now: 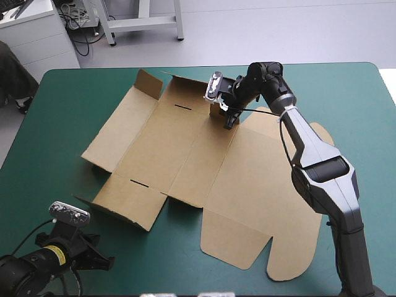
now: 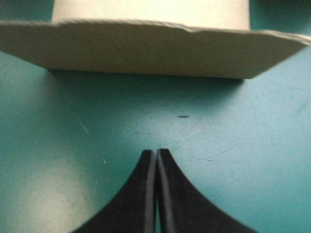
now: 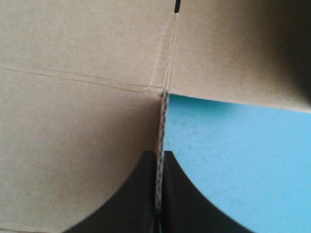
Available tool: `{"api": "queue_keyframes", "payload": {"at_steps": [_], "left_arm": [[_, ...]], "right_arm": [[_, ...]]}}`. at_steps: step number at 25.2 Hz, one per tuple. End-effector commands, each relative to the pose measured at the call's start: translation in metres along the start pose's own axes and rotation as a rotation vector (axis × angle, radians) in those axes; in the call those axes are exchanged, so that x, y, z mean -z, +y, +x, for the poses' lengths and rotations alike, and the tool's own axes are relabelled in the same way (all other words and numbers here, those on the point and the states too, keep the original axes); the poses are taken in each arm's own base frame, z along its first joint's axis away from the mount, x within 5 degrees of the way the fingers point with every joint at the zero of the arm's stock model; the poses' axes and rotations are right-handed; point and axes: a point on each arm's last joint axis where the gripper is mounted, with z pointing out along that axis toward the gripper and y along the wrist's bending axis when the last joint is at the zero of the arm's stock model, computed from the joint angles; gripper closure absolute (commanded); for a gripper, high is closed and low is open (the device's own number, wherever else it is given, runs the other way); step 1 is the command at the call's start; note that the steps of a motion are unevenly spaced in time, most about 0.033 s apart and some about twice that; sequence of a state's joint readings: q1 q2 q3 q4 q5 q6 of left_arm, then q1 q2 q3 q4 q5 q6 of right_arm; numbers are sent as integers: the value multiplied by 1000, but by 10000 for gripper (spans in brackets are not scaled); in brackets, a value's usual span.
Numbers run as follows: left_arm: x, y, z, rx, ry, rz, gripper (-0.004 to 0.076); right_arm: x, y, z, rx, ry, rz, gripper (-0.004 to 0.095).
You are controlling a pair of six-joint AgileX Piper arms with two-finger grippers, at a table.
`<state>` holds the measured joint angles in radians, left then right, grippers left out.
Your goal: Fold the box
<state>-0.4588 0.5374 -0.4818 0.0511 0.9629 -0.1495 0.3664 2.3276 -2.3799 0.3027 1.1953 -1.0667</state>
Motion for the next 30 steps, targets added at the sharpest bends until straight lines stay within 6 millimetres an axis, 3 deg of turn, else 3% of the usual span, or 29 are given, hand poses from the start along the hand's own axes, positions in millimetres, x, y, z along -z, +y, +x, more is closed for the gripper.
{"api": "queue_keyframes", "payload": {"at_steps": [1, 4, 11, 30], "left_arm": [[5, -1, -10, 6, -63, 10, 756], [5, -1, -10, 6, -63, 10, 756], [5, -1, -10, 6, -61, 9, 756], [6, -4, -9, 30, -47, 41, 756]], "right_arm": [[68, -1, -33, 74, -164, 98, 931], [83, 6, -48, 130, -224, 78, 932], [74, 43, -88, 295, -273, 23, 932], [71, 45, -89, 333, -239, 37, 932]]}}
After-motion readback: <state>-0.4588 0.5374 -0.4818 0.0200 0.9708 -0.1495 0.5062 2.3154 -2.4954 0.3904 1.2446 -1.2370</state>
